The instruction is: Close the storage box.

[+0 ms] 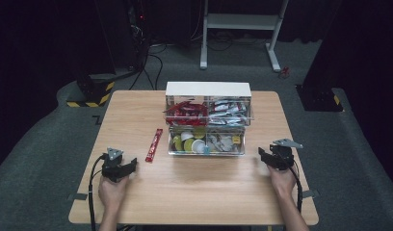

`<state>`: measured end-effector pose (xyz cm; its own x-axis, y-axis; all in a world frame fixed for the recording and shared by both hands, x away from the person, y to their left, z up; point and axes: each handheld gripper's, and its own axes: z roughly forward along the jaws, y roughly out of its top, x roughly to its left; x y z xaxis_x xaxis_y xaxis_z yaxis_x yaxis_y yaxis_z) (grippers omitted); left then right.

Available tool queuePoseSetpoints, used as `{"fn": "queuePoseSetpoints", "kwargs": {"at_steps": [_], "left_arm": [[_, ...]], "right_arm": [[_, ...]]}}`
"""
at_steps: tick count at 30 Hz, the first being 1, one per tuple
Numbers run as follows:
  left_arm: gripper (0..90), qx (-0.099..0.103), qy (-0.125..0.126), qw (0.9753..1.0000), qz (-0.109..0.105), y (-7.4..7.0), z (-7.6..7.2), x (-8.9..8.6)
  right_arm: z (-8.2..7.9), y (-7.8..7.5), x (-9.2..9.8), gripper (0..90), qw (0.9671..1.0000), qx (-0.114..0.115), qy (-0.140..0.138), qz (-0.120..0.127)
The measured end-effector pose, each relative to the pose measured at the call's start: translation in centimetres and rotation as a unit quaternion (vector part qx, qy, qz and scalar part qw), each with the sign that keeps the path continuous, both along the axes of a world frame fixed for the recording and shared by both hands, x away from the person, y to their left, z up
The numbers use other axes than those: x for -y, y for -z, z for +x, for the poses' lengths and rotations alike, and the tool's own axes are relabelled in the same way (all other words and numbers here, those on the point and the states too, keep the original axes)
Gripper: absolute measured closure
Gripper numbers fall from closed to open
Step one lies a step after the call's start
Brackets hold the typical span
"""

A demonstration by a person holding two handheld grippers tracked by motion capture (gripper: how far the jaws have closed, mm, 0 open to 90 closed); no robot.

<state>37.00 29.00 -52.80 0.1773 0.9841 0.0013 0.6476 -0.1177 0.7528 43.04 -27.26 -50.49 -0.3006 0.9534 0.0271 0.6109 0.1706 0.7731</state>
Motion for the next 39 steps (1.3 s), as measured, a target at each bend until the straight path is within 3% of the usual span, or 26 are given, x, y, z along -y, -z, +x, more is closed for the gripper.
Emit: {"fn": "queuePoseSetpoints", "kwargs": {"at_steps": [11,22,39], "left_arm": [[35.0,0.002,0.0,1.0,0.0,0.0,-0.1,0.0],[34.9,0.002,0.0,1.0,0.0,0.0,-0.1,0.0],[34.8,0.002,0.0,1.0,-0.001,0.0,-0.1,0.0]], "right_arm": [[0.7,1.6,-0.4,42.7,0.9992,-0.027,0.004,-0.03],[0.1,1.7,-0.7,34.1,0.9992,-0.025,0.009,-0.031],[-0.6,1.7,-1.0,32.0,0.9991,-0.028,0.011,-0.03]]}}
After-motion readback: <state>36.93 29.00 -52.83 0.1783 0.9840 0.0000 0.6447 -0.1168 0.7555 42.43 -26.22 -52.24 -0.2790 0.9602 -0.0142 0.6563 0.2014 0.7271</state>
